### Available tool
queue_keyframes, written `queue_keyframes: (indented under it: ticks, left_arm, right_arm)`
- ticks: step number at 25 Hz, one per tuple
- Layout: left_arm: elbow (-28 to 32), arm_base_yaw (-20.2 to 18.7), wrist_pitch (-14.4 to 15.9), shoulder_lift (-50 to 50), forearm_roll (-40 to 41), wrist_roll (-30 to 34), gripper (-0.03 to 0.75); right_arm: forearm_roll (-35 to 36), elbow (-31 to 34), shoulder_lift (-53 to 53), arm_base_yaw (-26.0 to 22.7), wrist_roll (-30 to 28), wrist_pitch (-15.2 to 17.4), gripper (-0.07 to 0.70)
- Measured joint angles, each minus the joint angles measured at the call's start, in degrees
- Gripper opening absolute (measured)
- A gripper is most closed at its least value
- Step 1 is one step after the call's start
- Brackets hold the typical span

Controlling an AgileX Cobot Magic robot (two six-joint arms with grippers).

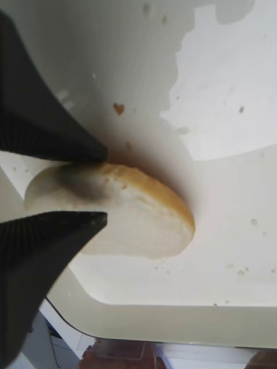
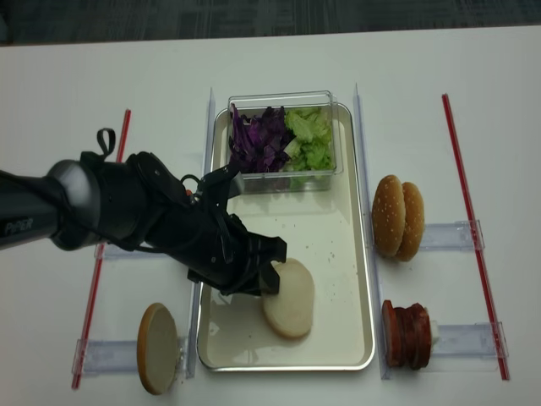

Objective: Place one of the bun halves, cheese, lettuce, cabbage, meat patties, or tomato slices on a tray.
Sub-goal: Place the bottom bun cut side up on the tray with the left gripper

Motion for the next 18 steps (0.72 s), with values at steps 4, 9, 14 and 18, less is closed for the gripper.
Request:
queue_keyframes:
  ticks: [4,9,14,18]
  left_arm:
    - [0.0,0.5,0.0,0.0,1.4,-0.9,0.233]
    - [0.0,1.8,0.5,0.0,5.2,-3.7,0.256]
    - [0.0,2.9,1.5,-0.5,8.3,-5.5,0.283]
    - [0.0,3.8,2.3,-3.5,10.9,-7.5,0.290]
  right_arm:
    - [0.0,0.0,0.0,0.0,0.0,0.0,0.505]
    - [0.0,0.0,0.0,0.0,0.0,0.0,0.505]
    - [0.0,0.0,0.0,0.0,0.0,0.0,0.505]
    - [0.0,0.0,0.0,0.0,0.0,0.0,0.505]
